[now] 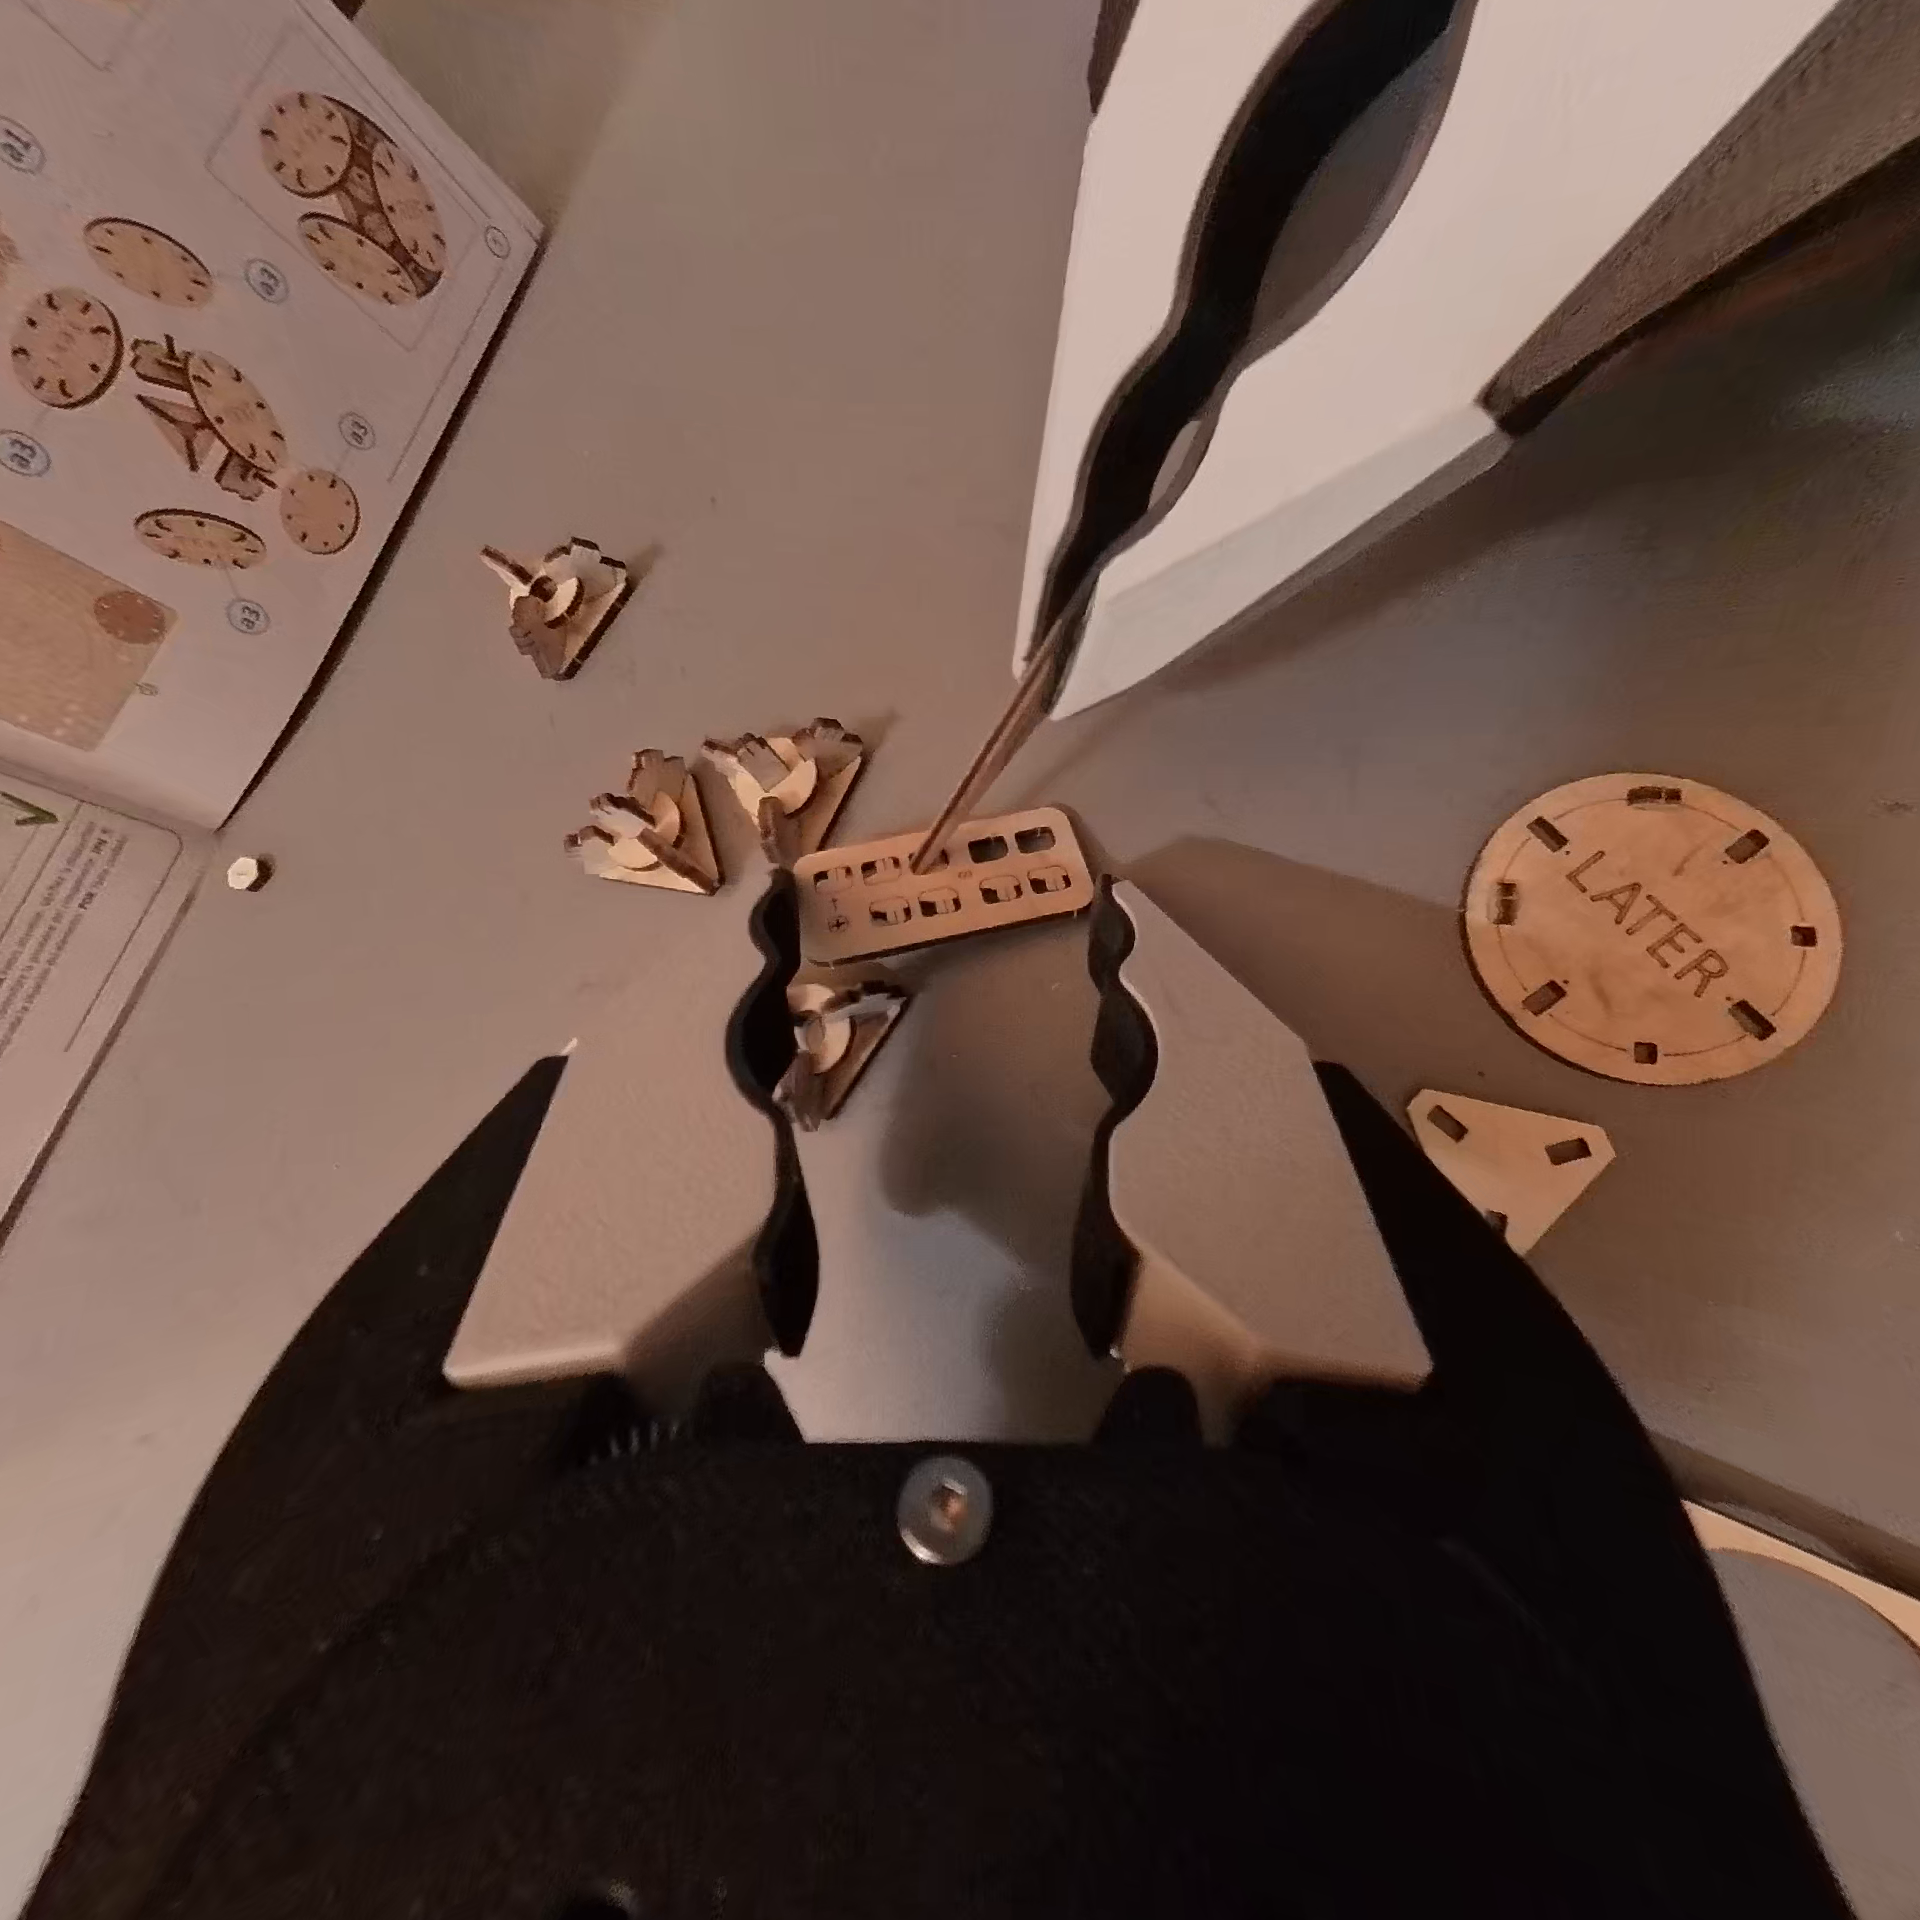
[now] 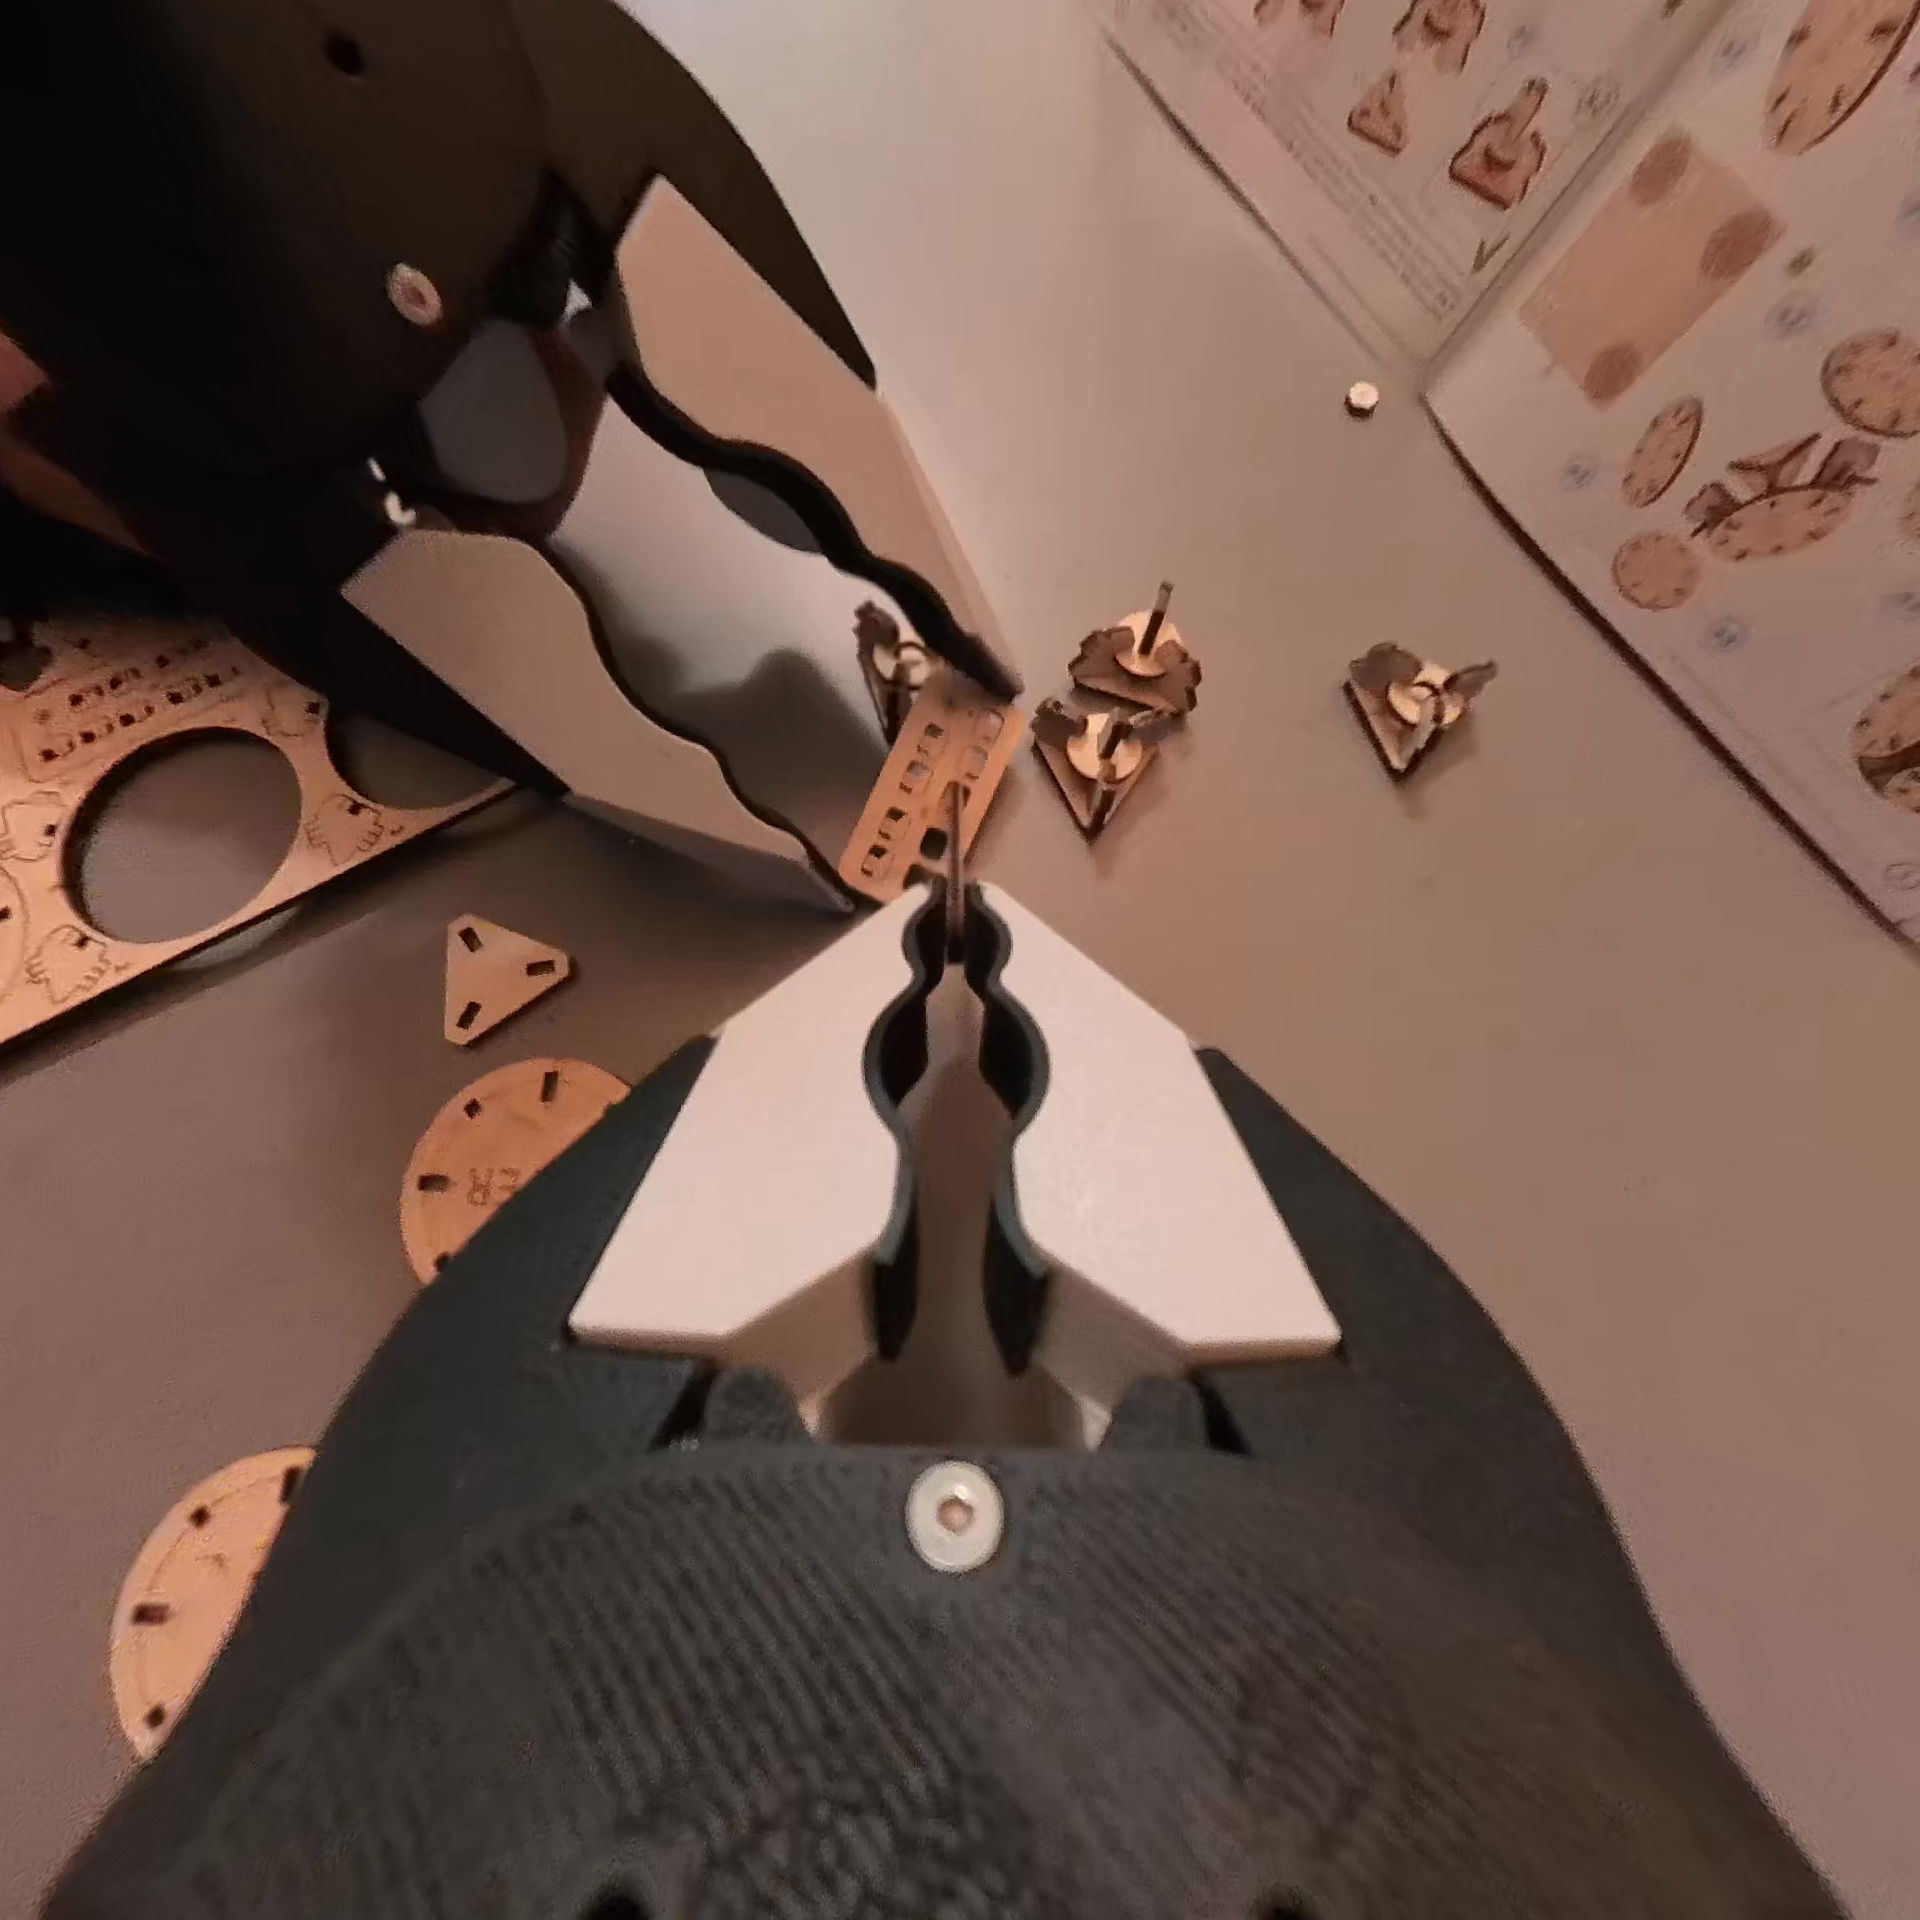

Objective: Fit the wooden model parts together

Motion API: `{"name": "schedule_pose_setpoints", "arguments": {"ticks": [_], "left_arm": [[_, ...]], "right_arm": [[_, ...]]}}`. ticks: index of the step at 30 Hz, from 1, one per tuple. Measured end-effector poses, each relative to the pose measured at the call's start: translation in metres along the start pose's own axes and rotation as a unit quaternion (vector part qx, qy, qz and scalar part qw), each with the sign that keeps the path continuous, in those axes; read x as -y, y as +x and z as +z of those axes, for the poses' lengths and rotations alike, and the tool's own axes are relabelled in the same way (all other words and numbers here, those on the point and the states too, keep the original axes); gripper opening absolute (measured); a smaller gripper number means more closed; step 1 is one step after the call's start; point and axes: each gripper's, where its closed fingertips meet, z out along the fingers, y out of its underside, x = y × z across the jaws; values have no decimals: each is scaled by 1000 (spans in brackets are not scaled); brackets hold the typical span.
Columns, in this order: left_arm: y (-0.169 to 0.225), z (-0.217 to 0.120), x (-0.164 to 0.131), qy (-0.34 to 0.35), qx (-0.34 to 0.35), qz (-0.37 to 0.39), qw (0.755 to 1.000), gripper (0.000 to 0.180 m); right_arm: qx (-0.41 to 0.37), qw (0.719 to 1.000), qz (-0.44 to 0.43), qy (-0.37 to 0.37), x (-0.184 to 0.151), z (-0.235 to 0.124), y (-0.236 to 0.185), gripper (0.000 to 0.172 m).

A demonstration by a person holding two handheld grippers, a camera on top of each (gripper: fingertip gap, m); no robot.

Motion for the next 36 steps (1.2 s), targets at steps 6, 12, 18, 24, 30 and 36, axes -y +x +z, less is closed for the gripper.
{"name": "schedule_pose_setpoints", "arguments": {"ticks": [6,12,18,24,30,36], "left_arm": [[-4,0,-1,1,6,-3,1000,54],[-5,0,-1,-5,12,-10,1000,54],[-5,-1,0,-2,12,-7,1000,54],[-4,-1,3,2,28,24,999,53],[-3,-1,2,3,16,14,1000,54],[-3,-1,2,10,11,12,1000,53]], "right_arm": [[0,1000,-7,-14,-1,4,2,1],[-6,999,-33,-32,1,2,2,1],[-27,996,-62,-62,-2,-3,2,1],[-26,992,-81,-97,-1,-5,2,1],[4,990,-88,-109,3,-1,2,1],[24,984,-109,-142,7,0,4,1]]}}
